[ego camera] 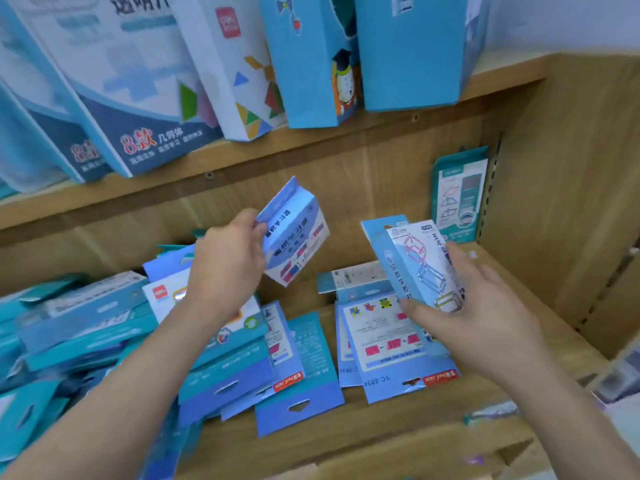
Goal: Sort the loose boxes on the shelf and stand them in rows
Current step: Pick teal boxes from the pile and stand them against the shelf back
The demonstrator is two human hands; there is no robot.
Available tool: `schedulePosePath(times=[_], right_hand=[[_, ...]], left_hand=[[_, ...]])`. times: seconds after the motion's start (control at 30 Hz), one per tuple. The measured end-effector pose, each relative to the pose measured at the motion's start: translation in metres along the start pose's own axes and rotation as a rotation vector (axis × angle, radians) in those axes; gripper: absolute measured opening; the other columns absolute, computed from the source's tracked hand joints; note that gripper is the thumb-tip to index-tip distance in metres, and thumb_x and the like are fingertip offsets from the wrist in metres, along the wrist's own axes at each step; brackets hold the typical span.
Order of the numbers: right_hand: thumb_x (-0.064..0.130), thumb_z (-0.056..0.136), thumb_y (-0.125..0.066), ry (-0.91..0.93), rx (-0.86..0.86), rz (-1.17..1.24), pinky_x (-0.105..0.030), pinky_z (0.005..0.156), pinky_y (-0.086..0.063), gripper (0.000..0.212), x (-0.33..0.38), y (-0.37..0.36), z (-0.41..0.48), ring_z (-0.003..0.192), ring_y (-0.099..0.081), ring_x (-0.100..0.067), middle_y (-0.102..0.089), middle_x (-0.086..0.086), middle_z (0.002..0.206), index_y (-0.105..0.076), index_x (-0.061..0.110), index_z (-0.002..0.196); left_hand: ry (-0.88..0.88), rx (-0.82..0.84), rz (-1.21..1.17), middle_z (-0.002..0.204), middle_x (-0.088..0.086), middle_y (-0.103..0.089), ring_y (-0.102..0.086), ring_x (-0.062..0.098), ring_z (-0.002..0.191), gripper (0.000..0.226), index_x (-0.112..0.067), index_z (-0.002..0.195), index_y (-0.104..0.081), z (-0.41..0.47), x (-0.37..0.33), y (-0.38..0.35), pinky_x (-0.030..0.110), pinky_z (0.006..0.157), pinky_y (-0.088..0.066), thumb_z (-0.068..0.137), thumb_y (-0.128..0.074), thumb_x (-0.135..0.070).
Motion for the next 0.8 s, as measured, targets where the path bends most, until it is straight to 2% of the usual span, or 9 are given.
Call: schedulePosePath(times=[0.07,0.17,0.3,0.37,0.43,0.47,0.53,0.67,0.8], right_hand=[[0.071,0.064,-0.058,0.039,0.058,-0.026,-0.033,0.076,-0.041,0.091,0.022,-0.011,-0.004,0.113,-0.049,-0.018,-0.049,0.009,0.113,-0.019,0.044,0.143],[0.072,0.066,-0.054,0.057,0.102,-0.045,-0.038,0.086,-0.045,0.093,0.037,-0.031,-0.009,0.117,-0.046,-0.02,-0.047,0.008,0.123,-0.017,0.04,0.144],[0.072,0.063,-0.053,0.019,0.085,0.011,-0.045,0.091,-0.046,0.096,0.034,-0.047,-0.008,0.118,-0.046,-0.021,-0.048,0.006,0.124,-0.018,0.036,0.144],[0.061,0.06,-0.064,0.022,0.093,0.219,-0.039,0.089,-0.047,0.083,0.036,-0.05,-0.007,0.112,-0.05,-0.015,-0.054,0.01,0.116,-0.033,0.042,0.135],[0.036,0.063,-0.076,0.014,0.088,0.472,-0.018,0.08,-0.048,0.057,0.04,-0.051,-0.007,0.099,-0.056,0.005,-0.059,0.018,0.105,-0.046,0.048,0.111],[0.022,0.067,-0.078,0.019,0.083,0.571,-0.005,0.072,-0.044,0.054,0.043,-0.051,-0.007,0.09,-0.055,0.016,-0.059,0.023,0.099,-0.046,0.047,0.102],[0.005,0.072,-0.076,0.011,0.075,0.715,0.004,0.063,-0.038,0.061,0.042,-0.053,-0.006,0.078,-0.049,0.03,-0.053,0.03,0.096,-0.042,0.039,0.108],[0.006,0.069,-0.08,-0.013,0.067,0.838,-0.009,0.077,-0.046,0.072,0.039,-0.057,-0.003,0.082,-0.049,0.03,-0.052,0.03,0.102,-0.037,0.032,0.122],[0.013,0.066,-0.083,0.016,0.075,0.838,-0.003,0.064,-0.045,0.075,0.037,-0.062,-0.004,0.086,-0.05,0.027,-0.054,0.028,0.105,-0.037,0.036,0.121]], left_hand=[[0.126,-0.002,-0.204,0.08,0.013,-0.066,-0.065,0.036,0.065,0.011,-0.016,0.09,-0.053,-0.004,0.013,0.009,0.038,0.052,-0.048,0.097,-0.046,-0.021],[0.337,0.022,-0.558,0.09,0.001,-0.066,-0.064,0.018,0.051,0.015,-0.024,0.106,-0.052,-0.013,0.028,0.016,0.032,0.041,-0.053,0.096,-0.048,-0.014],[0.358,0.066,-0.632,0.084,0.0,-0.062,-0.057,0.013,0.04,0.036,-0.035,0.119,-0.048,-0.021,0.039,0.021,0.035,0.039,-0.052,0.096,-0.046,-0.008],[0.317,0.051,-0.531,0.079,0.003,-0.062,-0.058,0.02,0.043,0.044,-0.043,0.117,-0.05,-0.019,0.043,0.019,0.041,0.047,-0.055,0.094,-0.042,-0.006],[0.26,0.002,-0.377,0.079,0.006,-0.065,-0.064,0.03,0.056,0.045,-0.038,0.113,-0.058,-0.014,0.039,0.016,0.043,0.059,-0.054,0.09,-0.039,-0.005],[0.226,-0.01,-0.275,0.08,0.01,-0.067,-0.065,0.034,0.068,0.043,-0.033,0.114,-0.06,-0.01,0.034,0.014,0.041,0.065,-0.052,0.089,-0.04,-0.005],[0.167,0.019,-0.015,0.092,0.018,-0.069,-0.062,0.04,0.088,0.04,-0.023,0.122,-0.058,-0.004,0.023,0.006,0.039,0.07,-0.042,0.089,-0.042,-0.008],[0.067,0.203,0.38,0.096,0.018,-0.068,-0.062,0.041,0.089,0.023,-0.012,0.106,-0.056,-0.003,0.003,-0.021,0.036,0.061,-0.034,0.089,-0.042,-0.012],[0.079,0.22,0.426,0.096,0.019,-0.066,-0.061,0.041,0.089,0.014,-0.009,0.091,-0.057,0.007,-0.001,-0.026,0.034,0.06,-0.032,0.088,-0.043,-0.01]])
Point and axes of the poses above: each hand's wrist, its own z-axis towards the middle knuckle, its own y-axis out of the back of the hand, x = y × z, the point moved 3 cm from there along z, towards the middle knuckle
